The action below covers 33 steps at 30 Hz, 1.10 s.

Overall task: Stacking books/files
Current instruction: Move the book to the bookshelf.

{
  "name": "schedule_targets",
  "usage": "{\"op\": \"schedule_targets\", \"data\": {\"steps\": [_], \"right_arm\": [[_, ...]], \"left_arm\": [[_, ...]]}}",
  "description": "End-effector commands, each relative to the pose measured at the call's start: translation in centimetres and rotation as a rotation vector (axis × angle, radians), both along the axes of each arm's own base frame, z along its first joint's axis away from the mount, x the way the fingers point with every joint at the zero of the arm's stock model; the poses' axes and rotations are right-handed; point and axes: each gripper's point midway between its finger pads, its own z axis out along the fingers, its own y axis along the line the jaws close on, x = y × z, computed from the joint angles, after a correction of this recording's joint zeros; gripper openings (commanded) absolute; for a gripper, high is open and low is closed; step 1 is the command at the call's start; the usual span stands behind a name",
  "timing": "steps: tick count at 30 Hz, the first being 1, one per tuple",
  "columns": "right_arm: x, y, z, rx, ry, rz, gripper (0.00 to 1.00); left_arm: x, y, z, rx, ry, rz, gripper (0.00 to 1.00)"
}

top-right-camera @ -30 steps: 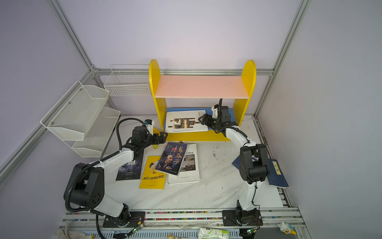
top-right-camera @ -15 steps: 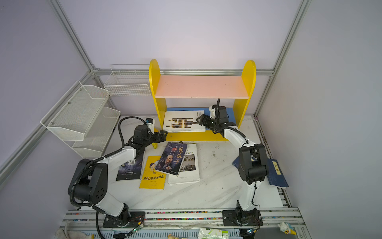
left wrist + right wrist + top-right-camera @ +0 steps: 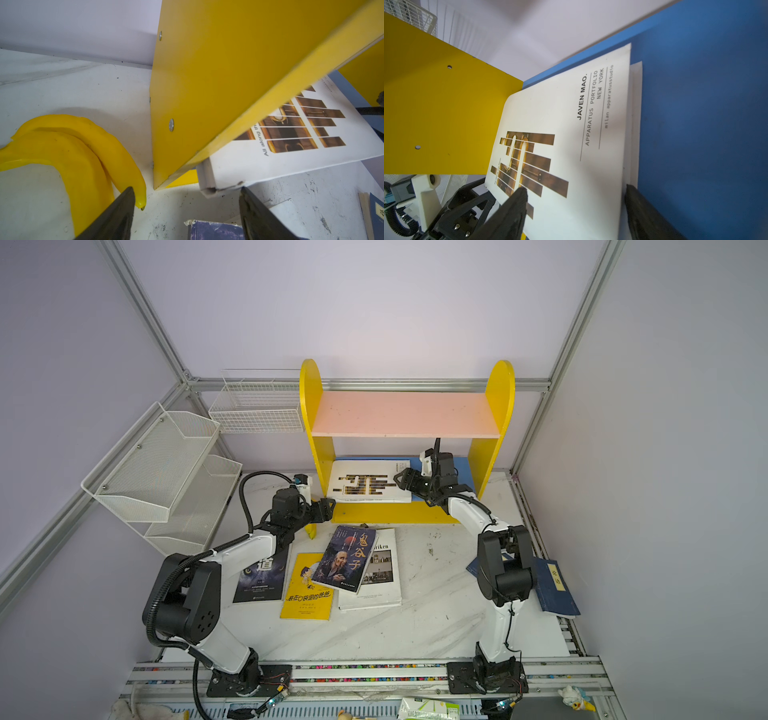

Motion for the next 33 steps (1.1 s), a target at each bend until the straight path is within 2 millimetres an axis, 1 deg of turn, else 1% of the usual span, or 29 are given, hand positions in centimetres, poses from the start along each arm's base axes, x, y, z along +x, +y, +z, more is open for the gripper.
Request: {"op": "schedule_targets", "data": {"steps": [1, 6, 10, 15, 19, 25, 29, 33], "right_arm": [[1.0, 0.9, 1.8, 0.026, -0.064, 0.014, 0.76], [1.1, 1.1, 1.2, 0.031, -0.05, 0.019, 0.76], [1.1, 1.1, 1.4, 0.034, -0.06, 0.021, 0.76], [1.1, 1.0, 1.1, 0.031, -0.057, 0.018, 0.76], [1.6, 1.1, 1.1, 0.028, -0.056, 0.019, 0.76], [1.6, 1.1, 0.1, 0.025, -0.036, 0.018, 0.76], [1.5, 1.1, 0.4, 0.02, -0.041, 0.015, 0.76], [1.5, 0.9, 1.3, 0.011, -0.061, 0.008, 0.8]], "left_arm": [[2.0, -0.3, 5.1, -0.034, -0.132, 0.018, 0.77], [2.2, -0.2, 5.1, -0.036, -0.136, 0.029, 0.74], [2.3, -0.1, 5.1, -0.037, -0.138, 0.033, 0.74], [2.2, 0.0, 5.2, -0.038, -0.142, 0.04, 0.74], [2.2, 0.0, 5.1, -0.038, -0.141, 0.041, 0.74], [2.0, -0.1, 4.9, -0.05, -0.139, 0.035, 0.71], [1.9, -0.1, 5.2, -0.05, -0.141, 0.033, 0.72], [1.4, 0.2, 5.9, -0.048, -0.156, 0.039, 0.75]]}}
